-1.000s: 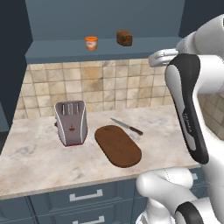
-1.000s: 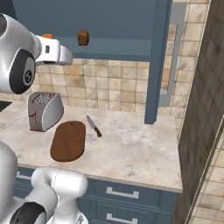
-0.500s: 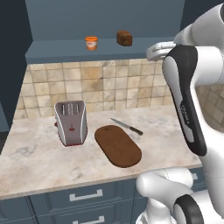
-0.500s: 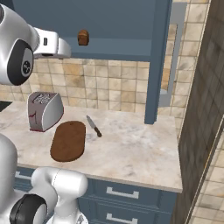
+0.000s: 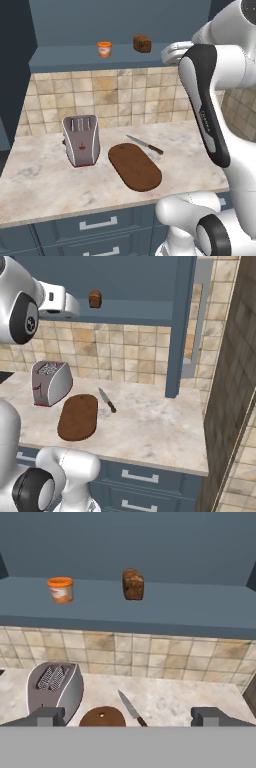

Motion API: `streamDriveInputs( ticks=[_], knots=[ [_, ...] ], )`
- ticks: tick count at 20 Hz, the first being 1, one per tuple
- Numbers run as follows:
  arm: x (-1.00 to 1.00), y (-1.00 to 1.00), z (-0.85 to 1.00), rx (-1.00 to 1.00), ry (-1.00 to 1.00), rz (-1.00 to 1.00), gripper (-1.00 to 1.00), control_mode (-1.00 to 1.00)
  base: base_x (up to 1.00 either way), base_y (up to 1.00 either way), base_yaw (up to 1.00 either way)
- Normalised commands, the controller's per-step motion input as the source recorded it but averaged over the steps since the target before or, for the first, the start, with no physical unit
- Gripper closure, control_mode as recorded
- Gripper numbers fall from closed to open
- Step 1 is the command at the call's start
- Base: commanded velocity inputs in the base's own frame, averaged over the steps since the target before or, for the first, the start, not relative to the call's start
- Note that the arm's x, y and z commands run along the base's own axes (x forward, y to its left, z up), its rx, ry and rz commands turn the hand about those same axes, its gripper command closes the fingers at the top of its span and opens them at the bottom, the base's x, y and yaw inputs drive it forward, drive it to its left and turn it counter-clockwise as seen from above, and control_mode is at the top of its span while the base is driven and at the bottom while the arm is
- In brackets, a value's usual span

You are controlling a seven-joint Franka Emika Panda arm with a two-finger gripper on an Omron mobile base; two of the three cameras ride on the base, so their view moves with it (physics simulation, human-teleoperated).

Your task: Pick the bread, place it on the cutting board, pick the jam, place it on the counter, and close the cabinet.

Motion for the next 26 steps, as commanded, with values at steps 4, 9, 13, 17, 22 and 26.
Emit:
streamDriveInputs(
  ticks=[4,9,13,17,22,26],
  knots=[
    [0.22,0.13,0.07,0.00,0.00,0.00,-1.00,-1.00,0.00,0.00,0.00],
    [0.27,0.06,0.05,0.00,0.00,0.00,-1.00,-1.00,0.00,0.00,0.00],
    [0.29,0.01,0.01,0.00,0.00,0.00,-1.00,-1.00,0.00,0.00,0.00],
    [0.29,0.00,0.00,0.00,0.00,0.00,-1.00,-1.00,0.00,0.00,0.00],
    [0.39,0.00,0.00,0.00,0.00,0.00,-1.00,-1.00,0.00,0.00,0.00],
    [0.43,0.00,0.00,0.00,0.00,0.00,-1.00,-1.00,0.00,0.00,0.00]
  ],
)
